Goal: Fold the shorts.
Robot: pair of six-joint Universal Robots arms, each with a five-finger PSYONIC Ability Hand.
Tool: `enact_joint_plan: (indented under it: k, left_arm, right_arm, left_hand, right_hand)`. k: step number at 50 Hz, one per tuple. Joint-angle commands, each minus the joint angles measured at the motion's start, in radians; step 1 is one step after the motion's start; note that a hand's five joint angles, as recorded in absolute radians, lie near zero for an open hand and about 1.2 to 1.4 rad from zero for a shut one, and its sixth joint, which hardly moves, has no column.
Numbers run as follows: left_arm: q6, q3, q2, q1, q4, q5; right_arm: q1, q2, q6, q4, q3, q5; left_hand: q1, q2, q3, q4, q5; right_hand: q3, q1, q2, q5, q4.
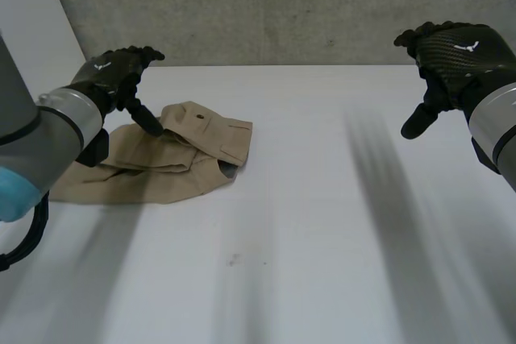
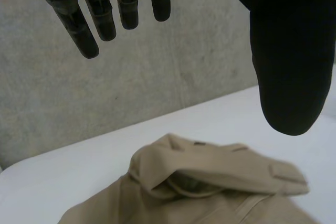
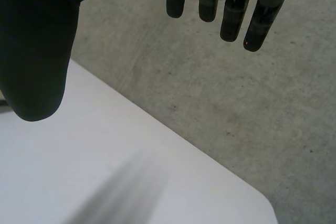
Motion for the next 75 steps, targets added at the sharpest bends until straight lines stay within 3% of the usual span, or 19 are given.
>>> enact_joint_plan:
  k: [1,10,26,29,33,34,40,48,53,61,67,72,75]
  left_arm:
    - [0.139,0.018,-0.143,0.031,0.093,-0.027]
    - [0.317,0.047,-0.312,0.071,0.143,-0.045]
    - [0.378,0.103,-0.449,0.078,0.199,-0.087]
    - [0.403,0.113,-0.472,0.078,0.225,-0.087]
    - [0.423,0.126,-0.479,0.078,0.27,-0.088]
    - [0.421,0.127,-0.475,0.075,0.291,-0.091]
    - [0.386,0.115,-0.343,0.049,0.334,-0.094]
    - [0.164,0.155,-0.108,-0.033,0.365,-0.093]
    - [0.065,0.16,-0.007,-0.156,0.333,-0.087]
    - [0.042,0.078,0.039,-0.331,0.248,-0.085]
    - [0.048,0.008,0.005,-0.349,0.248,-0.09]
    - [0.062,-0.015,-0.044,-0.331,0.236,-0.102]
    - [0.081,-0.032,-0.042,-0.296,0.236,-0.125]
  right_arm:
    - [0.021,0.014,-0.108,-0.023,0.026,-0.009]
    - [0.039,0.051,-0.124,-0.031,0.024,-0.006]
    - [0.041,0.065,-0.124,-0.032,0.032,-0.006]
    - [0.041,0.067,-0.124,-0.032,0.032,-0.006]
    - [0.041,0.067,-0.124,-0.032,0.033,-0.006]
    - [0.041,0.067,-0.124,-0.032,0.033,-0.006]
    - [0.039,0.065,-0.125,-0.032,0.03,-0.005]
    - [0.035,0.056,-0.124,-0.04,0.021,-0.002]
    - [0.025,0.042,-0.121,-0.058,0.015,0.004]
    - [0.022,0.01,-0.118,-0.06,0.006,0.001]
    - [0.022,0.01,-0.118,-0.058,0.004,0.001]
    - [0.024,0.01,-0.118,-0.057,0.007,-0.012]
    - [0.025,0.014,-0.121,-0.046,0.009,-0.012]
  left_hand:
    - [0.023,-0.01,-0.016,-0.047,-0.022]
    - [0.029,-0.005,-0.01,-0.041,-0.017]
    - [0.178,0.145,0.139,0.108,0.133]
    - [0.31,0.277,0.271,0.24,0.265]
    - [1.213,1.179,1.174,1.142,1.167]
    - [1.22,1.187,1.181,1.15,1.175]
    - [1.221,1.187,1.181,1.15,1.175]
    - [1.221,1.187,1.181,1.15,1.175]
    - [1.221,1.187,1.181,1.15,1.175]
    - [1.221,1.187,1.181,1.15,1.175]
    - [1.221,1.187,1.181,1.15,1.175]
    - [0.58,0.546,0.541,0.509,0.534]
    - [0.499,0.465,0.46,0.429,0.453]
  right_hand:
    - [-0.04,0.039,-0.023,-0.064,-0.061]
    - [-0.04,0.039,-0.023,-0.064,-0.061]
    - [-0.04,0.039,-0.023,-0.064,-0.061]
    - [-0.04,0.039,-0.023,-0.064,-0.061]
    - [-0.04,0.039,-0.023,-0.064,-0.061]
    - [-0.04,0.039,-0.023,-0.064,-0.061]
    - [-0.04,0.039,-0.023,-0.064,-0.061]
    - [-0.04,0.039,-0.023,-0.064,-0.061]
    - [-0.04,0.039,-0.023,-0.064,-0.061]
    - [-0.04,0.039,-0.023,-0.064,-0.061]
    - [-0.04,0.039,-0.023,-0.064,-0.061]
    - [-0.04,0.039,-0.023,-0.064,-0.061]
    - [-0.04,0.039,-0.023,-0.064,-0.061]
